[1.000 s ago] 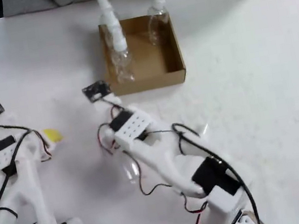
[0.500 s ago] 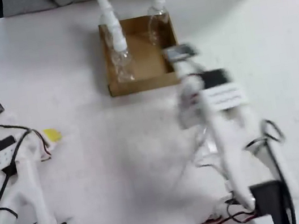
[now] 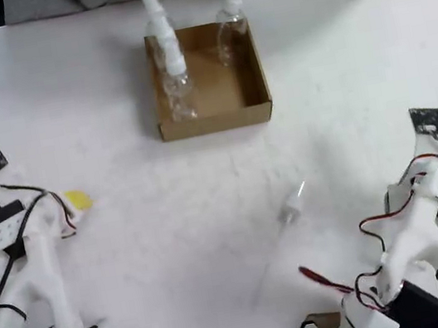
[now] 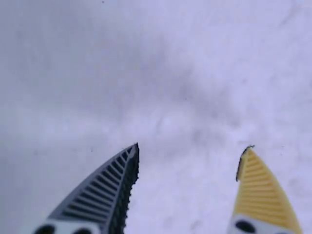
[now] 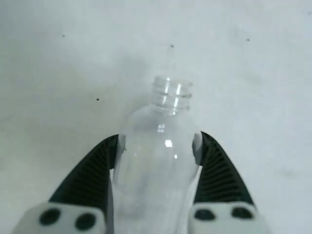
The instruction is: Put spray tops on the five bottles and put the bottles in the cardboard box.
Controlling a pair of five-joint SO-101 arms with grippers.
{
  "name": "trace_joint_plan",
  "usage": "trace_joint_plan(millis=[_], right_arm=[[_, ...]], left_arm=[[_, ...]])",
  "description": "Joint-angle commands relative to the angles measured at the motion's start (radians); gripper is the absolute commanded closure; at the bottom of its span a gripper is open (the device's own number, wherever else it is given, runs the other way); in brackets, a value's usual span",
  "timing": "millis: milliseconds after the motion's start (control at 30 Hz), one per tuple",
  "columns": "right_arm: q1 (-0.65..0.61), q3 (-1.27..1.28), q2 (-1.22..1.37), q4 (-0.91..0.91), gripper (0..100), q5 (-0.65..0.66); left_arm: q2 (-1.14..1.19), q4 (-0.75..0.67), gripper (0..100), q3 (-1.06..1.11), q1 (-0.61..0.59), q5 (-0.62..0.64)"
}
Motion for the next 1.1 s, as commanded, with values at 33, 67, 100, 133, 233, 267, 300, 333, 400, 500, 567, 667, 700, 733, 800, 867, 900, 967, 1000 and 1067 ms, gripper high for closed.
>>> trace_joint_plan(millis=[33,67,100,133,233,267,300,333,400,500,567,667,700,733,800,867,900,967,1000,1067], right_arm=[[0.028,-0.005,-0.035,-0.025,92.2,0.02],[0.028,-0.005,-0.035,-0.025,88.9,0.02],[0.028,-0.005,-0.035,-0.025,85.3,0.018],[0.028,-0.005,-0.035,-0.025,82.4,0.02],[0.028,-0.011,-0.035,-0.025,77.8,0.026],[0.028,-0.012,-0.036,-0.025,78.0,0.026],[0.028,-0.017,-0.036,-0.022,77.9,0.026],[0.028,-0.021,-0.036,-0.019,77.9,0.026],[0.028,-0.026,-0.036,-0.019,77.9,0.026],[0.028,-0.026,-0.036,-0.019,77.9,0.026],[0.028,-0.026,-0.036,-0.018,77.9,0.026],[0.028,-0.028,-0.036,-0.018,77.9,0.02],[0.024,-0.028,-0.036,-0.018,77.6,0.02],[0.021,-0.028,-0.036,-0.016,77.6,0.02],[0.019,-0.029,-0.036,-0.001,77.5,0.02],[0.018,-0.041,-0.035,0.022,76.6,0.018],[0.018,-0.049,-0.035,0.036,75.1,0.018],[0.018,-0.068,-0.035,0.067,71.1,0.018],[0.018,-0.074,-0.035,0.081,69.8,0.018],[0.021,-0.083,-0.035,0.091,69.7,0.011]], left_arm=[[-0.05,-0.015,68,-0.006,0.013,-0.011],[-0.05,-0.015,68,-0.006,0.013,-0.011],[-0.05,-0.015,68,-0.006,0.013,-0.011],[-0.05,-0.015,68,-0.006,0.013,-0.011],[-0.05,-0.015,68,-0.006,0.013,-0.011],[-0.05,-0.015,68,-0.006,0.013,-0.011],[-0.05,-0.015,68,-0.005,0.013,-0.011],[-0.05,-0.015,68,-0.005,0.013,-0.011],[-0.05,-0.015,68,-0.005,0.013,-0.011],[-0.05,-0.015,68,-0.005,0.013,-0.011],[-0.05,-0.015,68,-0.005,0.013,-0.011],[-0.05,-0.015,68,-0.005,0.013,-0.011],[-0.05,-0.015,68,-0.005,0.013,-0.011],[-0.05,-0.015,68,-0.005,0.013,-0.011],[-0.05,-0.015,68,-0.005,0.013,-0.011],[-0.05,-0.015,68,-0.005,0.013,-0.012],[-0.05,-0.015,68,-0.005,0.013,-0.012],[-0.05,-0.015,68,-0.005,0.013,-0.012],[-0.05,-0.015,68,-0.005,0.013,-0.012],[-0.05,-0.015,68,-0.005,0.013,-0.012]])
